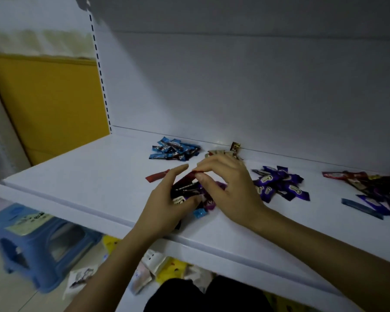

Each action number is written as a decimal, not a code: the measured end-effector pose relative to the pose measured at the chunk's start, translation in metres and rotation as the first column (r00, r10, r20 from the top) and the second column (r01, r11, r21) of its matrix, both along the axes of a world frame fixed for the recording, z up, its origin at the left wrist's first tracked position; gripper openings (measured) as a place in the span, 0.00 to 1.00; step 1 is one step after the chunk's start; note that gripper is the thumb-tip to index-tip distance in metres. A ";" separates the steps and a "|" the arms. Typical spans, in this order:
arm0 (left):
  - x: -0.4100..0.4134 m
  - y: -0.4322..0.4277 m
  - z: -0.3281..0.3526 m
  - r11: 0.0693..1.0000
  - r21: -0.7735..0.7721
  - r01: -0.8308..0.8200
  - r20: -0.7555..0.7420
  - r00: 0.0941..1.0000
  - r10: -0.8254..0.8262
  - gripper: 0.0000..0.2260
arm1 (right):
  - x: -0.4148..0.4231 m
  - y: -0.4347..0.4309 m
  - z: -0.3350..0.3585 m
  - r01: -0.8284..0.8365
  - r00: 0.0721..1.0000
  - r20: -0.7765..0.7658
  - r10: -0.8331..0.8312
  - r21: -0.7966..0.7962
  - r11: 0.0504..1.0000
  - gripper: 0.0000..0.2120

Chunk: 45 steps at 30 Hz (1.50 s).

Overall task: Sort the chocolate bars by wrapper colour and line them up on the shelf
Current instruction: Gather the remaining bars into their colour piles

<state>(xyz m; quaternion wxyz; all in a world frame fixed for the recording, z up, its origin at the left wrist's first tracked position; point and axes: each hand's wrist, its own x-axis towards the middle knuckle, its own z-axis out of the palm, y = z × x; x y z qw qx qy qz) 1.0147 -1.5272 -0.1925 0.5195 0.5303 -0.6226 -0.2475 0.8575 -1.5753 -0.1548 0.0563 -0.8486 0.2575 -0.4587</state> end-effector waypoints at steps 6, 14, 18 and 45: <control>0.007 -0.012 0.005 0.975 -0.009 -0.223 -0.303 0.930 0.209 0.09 | 0.029 -0.050 0.020 -0.156 0.965 0.254 0.065 0.356 0.921 0.07; 0.040 -0.040 0.025 0.947 0.017 -0.320 -0.398 0.867 0.300 0.10 | 0.068 -0.084 0.011 -0.061 0.966 -0.210 0.150 0.379 0.923 0.15; 0.024 -0.051 0.021 0.965 0.003 -0.263 -0.458 0.857 0.235 0.08 | 0.056 -0.075 0.006 -0.307 0.951 0.148 0.271 0.552 0.776 0.12; 0.025 -0.124 0.025 0.961 0.153 -0.229 -0.731 0.628 0.266 0.15 | 0.019 -0.138 0.028 -0.079 0.987 0.151 -0.055 0.753 0.653 0.04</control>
